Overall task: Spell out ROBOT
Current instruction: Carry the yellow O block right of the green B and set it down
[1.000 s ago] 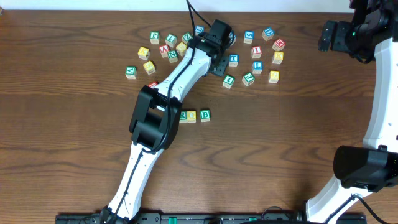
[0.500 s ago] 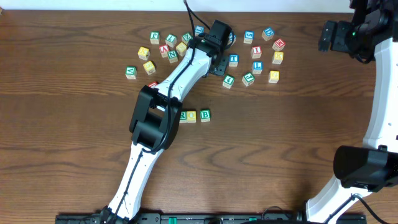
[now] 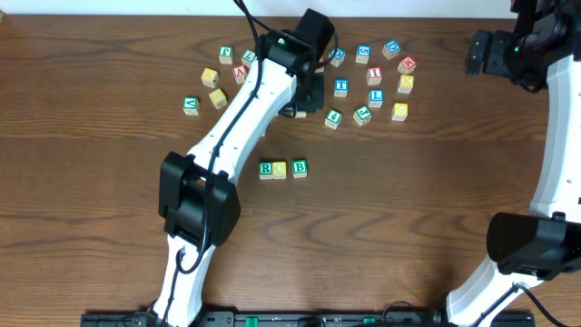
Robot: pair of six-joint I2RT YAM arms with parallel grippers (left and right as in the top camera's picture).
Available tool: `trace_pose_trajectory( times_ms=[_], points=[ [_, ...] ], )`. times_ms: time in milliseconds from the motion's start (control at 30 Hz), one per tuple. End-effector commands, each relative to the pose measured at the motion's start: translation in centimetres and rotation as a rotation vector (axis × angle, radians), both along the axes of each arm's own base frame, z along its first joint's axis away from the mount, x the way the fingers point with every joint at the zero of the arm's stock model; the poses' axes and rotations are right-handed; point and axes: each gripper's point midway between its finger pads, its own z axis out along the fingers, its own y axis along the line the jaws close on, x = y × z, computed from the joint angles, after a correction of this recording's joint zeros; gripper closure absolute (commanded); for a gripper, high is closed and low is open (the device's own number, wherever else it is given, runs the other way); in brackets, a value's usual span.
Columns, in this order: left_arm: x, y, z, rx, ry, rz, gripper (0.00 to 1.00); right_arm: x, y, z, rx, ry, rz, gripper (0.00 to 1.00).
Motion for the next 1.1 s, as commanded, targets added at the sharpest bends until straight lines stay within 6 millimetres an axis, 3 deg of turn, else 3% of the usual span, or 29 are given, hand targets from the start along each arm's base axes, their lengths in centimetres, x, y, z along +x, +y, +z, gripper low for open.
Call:
trace_pose_trajectory(
  times_ms=[0, 100, 200, 267, 467, 567, 867, 1067],
  points=[
    [-3.9, -0.4, 2.4, 0.025, 0.046, -0.008, 0.76, -0.1, -0.1, 0.0, -0.006, 0.003, 0.008, 0.01],
    [-7.5, -0.5, 3.1, 0.071, 0.122, -0.030, 0.78, -0.1, -0.2, 0.0, -0.006, 0.003, 0.008, 0.01],
    [-9.4, -1.0, 2.7, 0.105, 0.166, -0.058, 0.78, -0.1, -0.2, 0.0, -0.006, 0.003, 0.008, 0.01],
    [-10.6, -1.8, 2.2, 0.125, 0.182, -0.071, 0.78, -0.1, -0.1, 0.0, -0.006, 0.003, 0.008, 0.01],
    [-12.0, -1.0, -0.1, 0.226, 0.201, -0.003, 0.80, -0.1, -0.2, 0.0, -0.006, 0.003, 0.008, 0.01],
    [-11.7, -1.4, -2.2, 0.212, 0.194, 0.033, 0.80, -0.1, -0.2, 0.0, -0.006, 0.003, 0.008, 0.01],
    [-10.2, -5.0, -8.5, 0.080, 0.098, 0.049, 0.80, -0.1, -0.1, 0.0, -0.006, 0.003, 0.008, 0.01],
    [-9.3, -3.7, -10.5, 0.116, 0.037, 0.118, 0.80, -0.1, -0.2, 0.0, -0.006, 0.003, 0.008, 0.01]
  ],
)
